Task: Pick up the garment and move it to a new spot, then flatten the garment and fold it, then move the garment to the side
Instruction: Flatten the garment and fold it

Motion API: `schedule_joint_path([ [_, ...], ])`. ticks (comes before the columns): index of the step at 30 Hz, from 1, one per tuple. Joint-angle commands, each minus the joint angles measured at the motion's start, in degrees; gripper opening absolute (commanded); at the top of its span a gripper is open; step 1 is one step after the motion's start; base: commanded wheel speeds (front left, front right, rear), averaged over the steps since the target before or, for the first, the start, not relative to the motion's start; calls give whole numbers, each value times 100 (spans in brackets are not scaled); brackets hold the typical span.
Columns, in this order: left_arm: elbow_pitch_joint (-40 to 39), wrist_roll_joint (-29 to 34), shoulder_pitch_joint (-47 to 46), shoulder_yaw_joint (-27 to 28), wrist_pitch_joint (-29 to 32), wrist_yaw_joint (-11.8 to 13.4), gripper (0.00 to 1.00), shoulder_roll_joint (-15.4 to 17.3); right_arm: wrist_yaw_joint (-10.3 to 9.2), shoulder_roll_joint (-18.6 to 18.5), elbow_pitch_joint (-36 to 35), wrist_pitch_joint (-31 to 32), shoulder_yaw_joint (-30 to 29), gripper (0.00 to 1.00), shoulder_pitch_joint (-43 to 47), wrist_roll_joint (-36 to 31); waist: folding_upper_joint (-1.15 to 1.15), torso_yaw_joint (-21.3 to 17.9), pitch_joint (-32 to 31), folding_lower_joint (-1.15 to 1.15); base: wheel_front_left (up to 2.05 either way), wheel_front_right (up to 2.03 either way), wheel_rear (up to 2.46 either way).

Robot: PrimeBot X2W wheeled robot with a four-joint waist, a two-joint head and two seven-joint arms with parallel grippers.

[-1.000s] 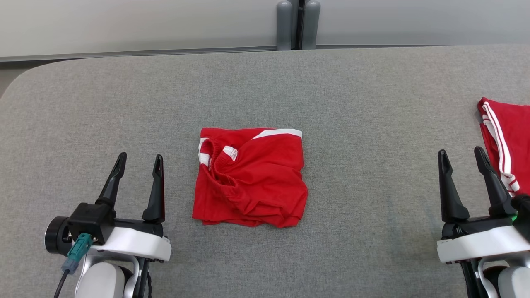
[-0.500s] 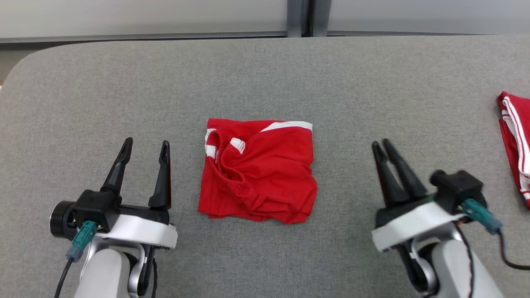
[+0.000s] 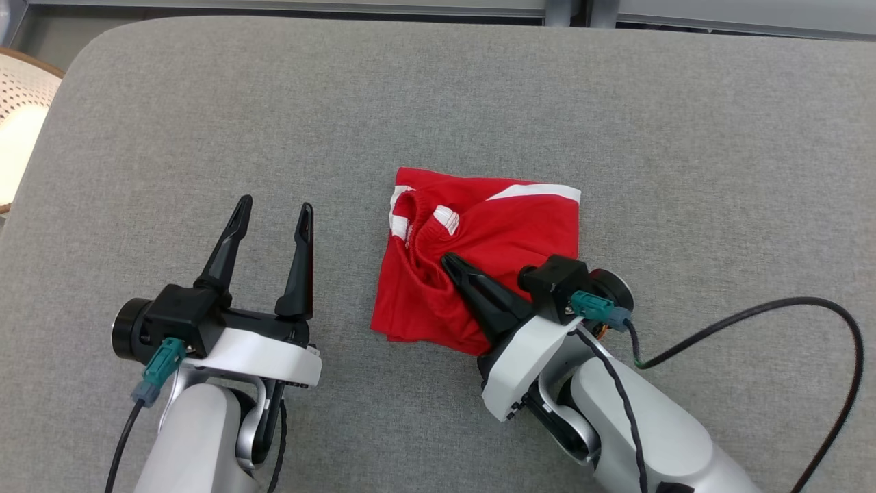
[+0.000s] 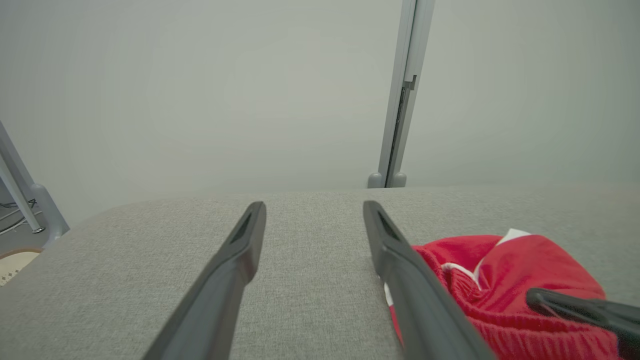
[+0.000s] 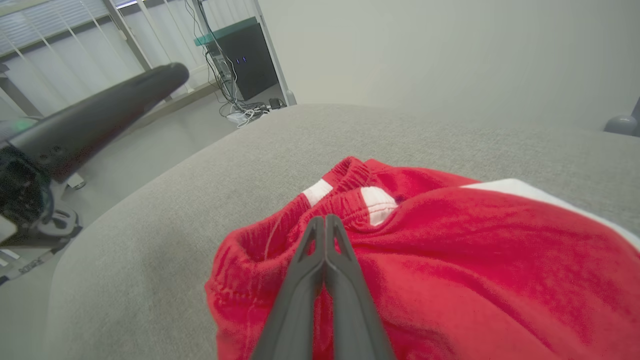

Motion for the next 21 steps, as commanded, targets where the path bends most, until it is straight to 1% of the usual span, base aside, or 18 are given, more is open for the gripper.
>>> schedule_joint_path([
  [1, -10, -47, -92, 0, -6, -8, 100, 14, -2, -28, 54, 4, 88, 0, -57, 65, 0, 35, 29, 0, 0, 0, 0],
  [8, -21, -65, -112, -20, -7, 11, 100, -8, -1, -22, 575, 87, 957, 0, -393, 233, 0, 96, 76, 0, 0, 0, 0],
  [14, -16, -79, -85, -37, -6, 10, 100, -14, -1, -19, 964, -33, 1590, 0, -688, -33, 0, 51, 90, 0, 0, 0, 0],
  [17, -8, -53, -57, -13, -6, 18, 100, -17, -1, -19, 863, -315, 1658, 0, -762, 69, 0, -10, 73, 0, 0, 0, 0],
  [19, 3, -27, -26, 26, -6, 28, 100, -16, -2, -24, 763, -511, 1537, 0, -734, 233, 0, -74, 41, 0, 0, 0, 0],
  [21, 9, 1, 18, 70, -6, 37, 100, -16, -2, -26, 645, -670, 1286, 0, -657, 409, 0, -142, -5, 0, 0, 0, 0],
])
